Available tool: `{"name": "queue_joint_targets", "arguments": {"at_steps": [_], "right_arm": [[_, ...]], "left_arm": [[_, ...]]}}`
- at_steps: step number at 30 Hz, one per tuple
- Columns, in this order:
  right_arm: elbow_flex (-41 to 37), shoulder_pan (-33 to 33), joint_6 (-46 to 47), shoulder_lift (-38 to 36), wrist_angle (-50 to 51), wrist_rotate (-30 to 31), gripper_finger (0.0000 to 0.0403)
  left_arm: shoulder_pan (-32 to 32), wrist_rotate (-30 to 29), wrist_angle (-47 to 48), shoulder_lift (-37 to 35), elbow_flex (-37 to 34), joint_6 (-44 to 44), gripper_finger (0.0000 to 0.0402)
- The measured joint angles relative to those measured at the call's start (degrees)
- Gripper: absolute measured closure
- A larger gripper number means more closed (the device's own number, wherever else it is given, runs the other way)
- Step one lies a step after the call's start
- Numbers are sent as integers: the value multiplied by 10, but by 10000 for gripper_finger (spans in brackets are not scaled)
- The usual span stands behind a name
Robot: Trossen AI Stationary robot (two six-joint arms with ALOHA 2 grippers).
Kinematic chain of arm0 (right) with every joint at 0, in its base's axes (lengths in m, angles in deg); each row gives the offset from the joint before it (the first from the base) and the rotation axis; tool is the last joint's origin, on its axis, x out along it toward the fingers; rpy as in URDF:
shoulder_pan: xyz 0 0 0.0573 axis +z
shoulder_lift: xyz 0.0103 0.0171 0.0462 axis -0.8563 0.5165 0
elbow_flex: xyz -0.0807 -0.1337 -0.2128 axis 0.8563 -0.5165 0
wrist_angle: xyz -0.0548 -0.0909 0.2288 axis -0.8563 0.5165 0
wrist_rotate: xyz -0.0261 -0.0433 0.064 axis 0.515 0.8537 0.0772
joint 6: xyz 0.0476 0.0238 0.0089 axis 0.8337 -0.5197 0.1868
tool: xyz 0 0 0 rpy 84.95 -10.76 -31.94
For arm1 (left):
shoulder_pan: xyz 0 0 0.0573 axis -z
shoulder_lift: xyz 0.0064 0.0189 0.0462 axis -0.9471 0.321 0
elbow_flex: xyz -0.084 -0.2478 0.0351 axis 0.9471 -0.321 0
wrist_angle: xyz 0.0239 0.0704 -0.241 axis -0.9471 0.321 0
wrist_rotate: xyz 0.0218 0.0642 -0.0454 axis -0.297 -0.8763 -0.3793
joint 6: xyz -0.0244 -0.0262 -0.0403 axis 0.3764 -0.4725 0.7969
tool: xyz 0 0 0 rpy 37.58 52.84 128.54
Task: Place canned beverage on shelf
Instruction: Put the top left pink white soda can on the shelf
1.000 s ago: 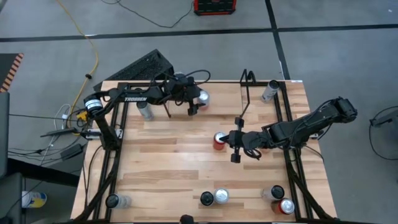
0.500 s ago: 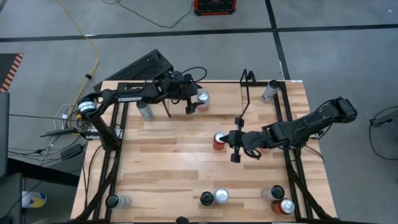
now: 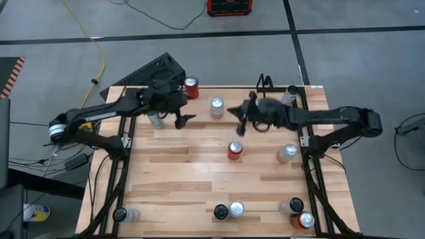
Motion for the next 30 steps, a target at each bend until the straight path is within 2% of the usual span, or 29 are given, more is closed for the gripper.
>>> {"name": "queue_joint_targets", "arguments": {"at_steps": [3,5,10,15,18,21,25,30], "right_arm": [[0,-55,-6,1,-7,-50,357],[0,-82,-2,0,-9,-73,337],[0,-125,31,1,-17,-152,263],[12,-129,51,37,-24,-162,170],[61,-129,45,85,-7,-163,128],[125,-129,18,135,75,-154,101],[201,-128,-7,189,145,-152,86],[251,-126,-68,239,183,-149,85]], "left_arm": [[26,-40,-17,-71,-58,5,32],[40,-40,-43,-124,-107,12,32],[59,24,-143,-251,-227,32,32],[60,55,-201,-348,-313,63,33],[60,43,-200,-385,-338,76,33],[60,41,-199,-405,-349,88,33],[60,41,-185,-413,-350,90,33],[60,42,-172,-412,-350,94,33]]}}
